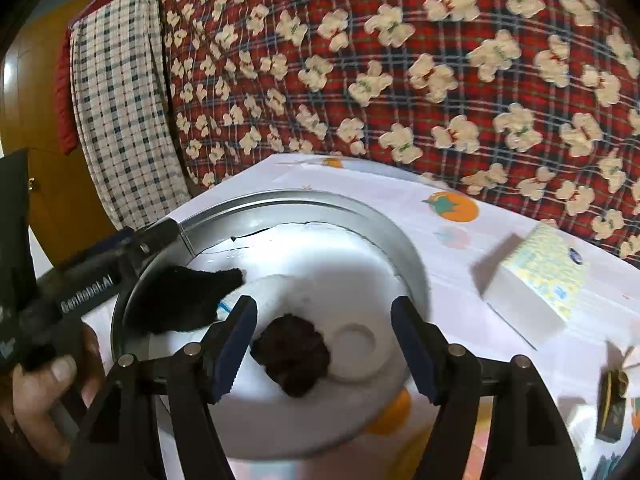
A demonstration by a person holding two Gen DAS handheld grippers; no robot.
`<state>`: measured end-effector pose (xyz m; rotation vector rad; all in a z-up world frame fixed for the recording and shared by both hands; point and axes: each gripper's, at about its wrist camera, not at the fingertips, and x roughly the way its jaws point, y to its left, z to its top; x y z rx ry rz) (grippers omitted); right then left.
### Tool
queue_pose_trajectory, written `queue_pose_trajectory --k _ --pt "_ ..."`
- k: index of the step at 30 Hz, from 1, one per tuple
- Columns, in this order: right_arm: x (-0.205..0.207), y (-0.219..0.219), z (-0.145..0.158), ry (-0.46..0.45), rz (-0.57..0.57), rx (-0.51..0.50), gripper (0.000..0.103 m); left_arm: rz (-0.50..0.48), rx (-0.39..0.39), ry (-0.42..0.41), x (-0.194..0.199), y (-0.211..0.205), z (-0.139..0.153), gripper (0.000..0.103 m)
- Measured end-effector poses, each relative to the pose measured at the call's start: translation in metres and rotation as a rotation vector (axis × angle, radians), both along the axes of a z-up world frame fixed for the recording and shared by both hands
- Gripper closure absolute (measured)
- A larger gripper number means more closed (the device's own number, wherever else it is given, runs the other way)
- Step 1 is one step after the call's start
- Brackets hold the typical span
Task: Organize soft objects
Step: 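Open the left tool to drop the sock while the right tool drops the scrunchie into the tin, then grasp the teal glove from the sheet with the right tool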
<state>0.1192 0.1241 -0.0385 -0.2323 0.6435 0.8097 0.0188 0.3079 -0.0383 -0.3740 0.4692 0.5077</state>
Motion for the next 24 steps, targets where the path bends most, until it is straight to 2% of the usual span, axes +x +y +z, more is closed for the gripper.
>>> queue_pose_trajectory --k 3,9,11,15,20,24 --pt "-0.004 -0.026 0.003 -0.003 -0.025 0.039 0.031 0.006 0.020 -0.028 -0.008 -0.007 0.007 0.024" --pt "-0.013 -0.097 0.007 -0.057 -0.108 0.067 0.031 -0.067 0.034 -0.072 -0.012 -0.045 0.019 0.022" --pt "-0.013 -0.127 0.007 -0.072 -0.152 0.074 0.031 -0.118 0.045 -0.075 -0.008 -0.066 0.022 0.016" --pt "-0.014 -0.180 0.008 -0.122 -0.248 0.071 0.030 -0.211 0.072 -0.083 -0.001 -0.110 0.028 0.016" --pt "-0.011 -0.244 0.010 -0.159 -0.369 0.051 0.030 -0.371 0.107 -0.074 0.014 -0.174 0.032 0.016" --pt "-0.010 -0.282 0.008 -0.154 -0.435 0.047 0.030 -0.459 0.121 -0.059 0.023 -0.211 0.030 0.016"
